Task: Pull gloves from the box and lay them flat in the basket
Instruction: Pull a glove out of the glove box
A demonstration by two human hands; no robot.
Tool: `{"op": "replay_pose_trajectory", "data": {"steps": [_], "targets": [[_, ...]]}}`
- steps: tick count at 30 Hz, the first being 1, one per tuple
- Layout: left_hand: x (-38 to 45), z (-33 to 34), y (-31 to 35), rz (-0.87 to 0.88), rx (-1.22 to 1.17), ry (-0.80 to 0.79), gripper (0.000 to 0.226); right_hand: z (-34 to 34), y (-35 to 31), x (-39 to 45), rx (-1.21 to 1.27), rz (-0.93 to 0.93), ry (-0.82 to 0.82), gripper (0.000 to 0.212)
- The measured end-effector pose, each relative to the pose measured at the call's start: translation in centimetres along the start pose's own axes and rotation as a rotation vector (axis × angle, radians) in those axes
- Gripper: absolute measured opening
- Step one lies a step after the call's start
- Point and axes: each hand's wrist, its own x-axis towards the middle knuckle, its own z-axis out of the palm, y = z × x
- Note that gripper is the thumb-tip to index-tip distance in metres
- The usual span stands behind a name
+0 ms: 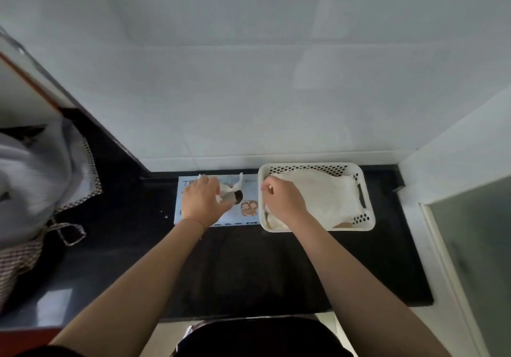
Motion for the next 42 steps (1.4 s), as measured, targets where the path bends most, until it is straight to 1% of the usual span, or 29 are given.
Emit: {"op": "replay_pose_trajectory", "data": {"steps": [1, 2, 3, 4, 6, 9, 12, 14, 15, 17, 19, 21, 22, 24, 25, 27, 28, 29, 30, 31, 33, 35, 37, 39, 42], "targets": [[-0.3, -0.5, -1.6, -0.033, 0.048, -0.054, 0.038, 1.0, -1.0, 0.0, 0.01, 0.003, -0.01, 0.021], [-0.4, -0.5, -2.2, -0.057, 0.075, -0.109, 0.039, 1.4, -1.3, 0.0, 0.017, 0.009, -0.016, 0.021], [-0.6, -0.9, -3.6, -0.081, 0.07, -0.139, 0.036, 2.2, -2.5, -0.1, 0.019, 0.001, -0.023, 0.021], [-0.6, -1.2, -4.4, -0.099, 0.03, -0.168, 0.029, 2.8, -3.4, -0.1, 0.016, 0.001, -0.028, 0.022], [-0.3, -1.8, -5.1, -0.131, -0.128, -0.18, 0.02, 3.4, -4.7, -0.1, 0.014, 0.006, -0.031, 0.023], [0.0, -3.6, -5.6, -0.136, -0.308, -0.122, 0.021, 4.0, -6.3, 0.1, 0.06, 0.025, -0.022, 0.023], [0.2, -5.2, -6.2, -0.109, -0.427, 0.024, 0.022, 3.9, -7.3, 0.1, 0.13, 0.054, -0.003, 0.021], [0.3, -6.4, -6.3, -0.074, -0.587, 0.088, 0.02, 3.3, -8.0, 0.0, 0.208, 0.07, 0.032, 0.02], [0.4, -7.2, -6.2, -0.058, -0.671, 0.09, 0.019, 2.8, -8.5, 0.0, 0.261, 0.079, 0.057, 0.021], [0.5, -8.8, -5.5, -0.044, -0.831, 0.032, 0.02, 1.7, -9.6, 0.0, 0.356, 0.064, 0.124, 0.029], [0.6, -10.3, -4.9, -0.046, -1.025, -0.076, 0.019, 0.2, -11.0, -0.2, 0.422, -0.017, 0.164, 0.042], [0.8, -11.5, -4.7, 0.012, -1.122, -0.159, 0.02, -1.5, -12.4, -0.5, 0.484, -0.107, 0.112, 0.052], [0.8, -11.9, -4.5, 0.043, -1.131, -0.197, 0.021, -2.2, -12.9, -0.7, 0.491, -0.143, 0.054, 0.052], [0.7, -12.1, -4.0, 0.081, -1.135, -0.244, 0.022, -3.4, -13.6, -0.8, 0.435, -0.176, -0.038, 0.039], [0.6, -12.1, -3.7, 0.073, -1.135, -0.25, 0.025, -3.7, -13.8, -0.8, 0.408, -0.178, -0.038, 0.029], [0.8, -11.8, -3.2, 0.056, -1.168, -0.273, 0.023, -3.8, -13.7, -0.8, 0.398, -0.179, 0.04, 0.012], [0.8, -11.5, -3.0, 0.043, -1.198, -0.309, 0.022, -3.7, -13.4, -0.8, 0.406, -0.185, 0.09, 0.018], [0.9, -11.2, -3.0, 0.03, -1.215, -0.353, 0.032, -3.7, -13.1, -0.7, 0.415, -0.179, 0.126, 0.024], [1.1, -10.9, -2.9, 0.036, -1.191, -0.39, 0.046, -3.8, -12.8, -0.8, 0.416, -0.16, 0.154, 0.026], [1.0, -10.6, -2.7, 0.07, -1.117, -0.406, 0.052, -3.9, -12.5, -0.8, 0.409, -0.14, 0.177, 0.024], [0.7, -9.9, -2.3, 0.152, -0.955, -0.414, 0.05, -4.4, -11.8, -0.8, 0.404, -0.102, 0.227, 0.022], [0.6, -8.9, -2.0, 0.162, -0.88, -0.424, 0.042, -5.0, -11.1, -0.7, 0.431, -0.06, 0.301, 0.022], [0.6, -8.1, -1.5, 0.13, -0.916, -0.422, 0.032, -5.6, -9.9, -0.6, 0.463, -0.017, 0.376, 0.025], [0.5, -7.5, -0.8, 0.099, -0.959, -0.443, 0.033, -6.4, -8.6, -0.5, 0.467, 0.03, 0.434, 0.025], [0.5, -6.9, 0.5, 0.064, -1.061, -0.495, 0.035, -7.5, -6.3, -0.5, 0.473, 0.07, 0.493, 0.019]]}}
